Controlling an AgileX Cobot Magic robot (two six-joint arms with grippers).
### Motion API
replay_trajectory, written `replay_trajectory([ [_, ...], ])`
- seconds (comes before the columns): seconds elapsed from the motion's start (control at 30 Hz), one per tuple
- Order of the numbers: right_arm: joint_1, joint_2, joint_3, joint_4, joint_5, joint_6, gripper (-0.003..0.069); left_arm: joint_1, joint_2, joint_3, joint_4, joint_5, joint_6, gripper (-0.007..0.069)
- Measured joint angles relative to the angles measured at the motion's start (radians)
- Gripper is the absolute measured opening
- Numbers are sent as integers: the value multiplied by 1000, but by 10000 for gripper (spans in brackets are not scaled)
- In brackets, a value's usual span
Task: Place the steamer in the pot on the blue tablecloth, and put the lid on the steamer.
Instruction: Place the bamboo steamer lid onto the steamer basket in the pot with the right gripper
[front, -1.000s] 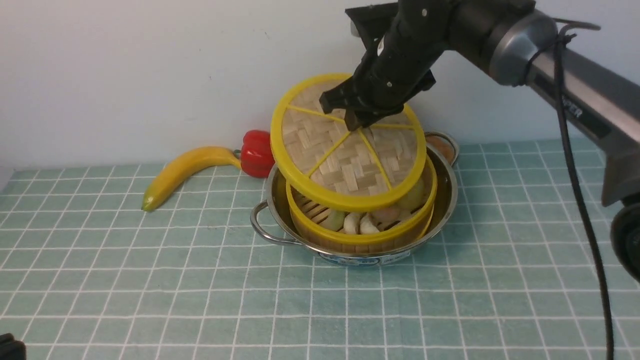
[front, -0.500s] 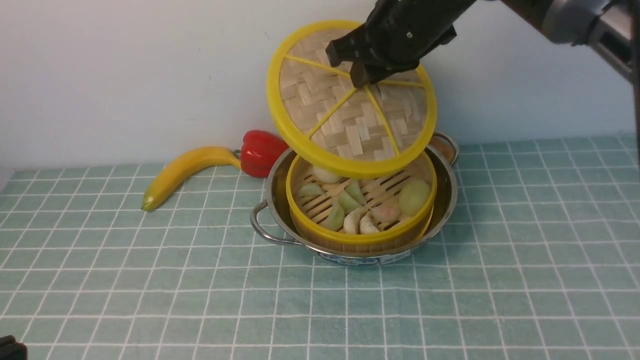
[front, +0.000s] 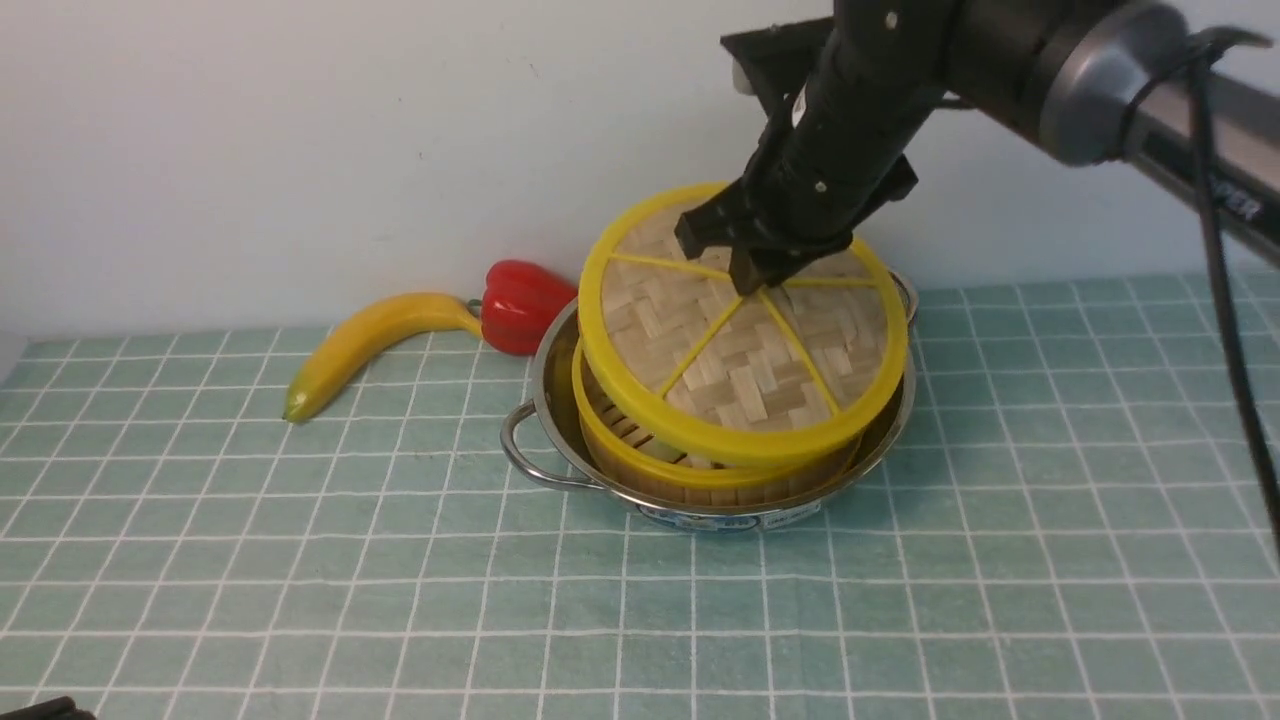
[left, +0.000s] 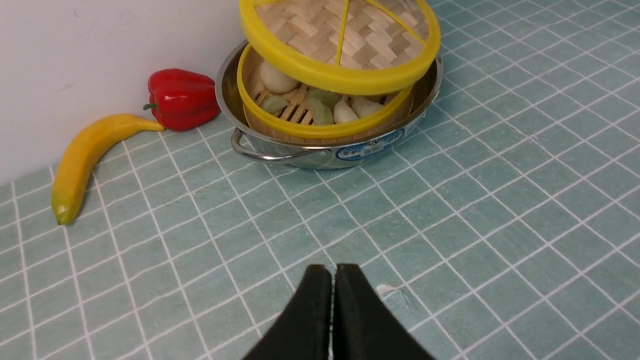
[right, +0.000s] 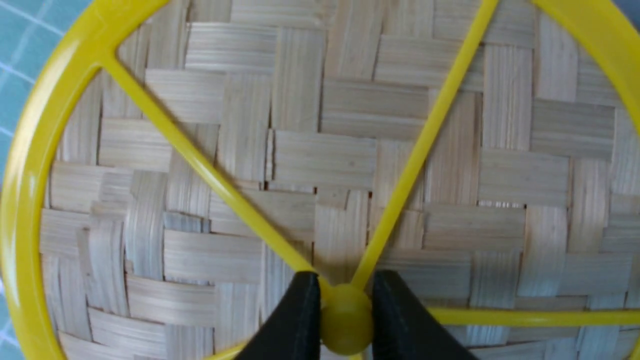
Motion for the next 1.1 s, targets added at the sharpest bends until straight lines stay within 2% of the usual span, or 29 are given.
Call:
replay_trajectory([
  [1.1,0,86,-30,-6,-60,-74,146,0,0,1,-2,-25,0,12],
])
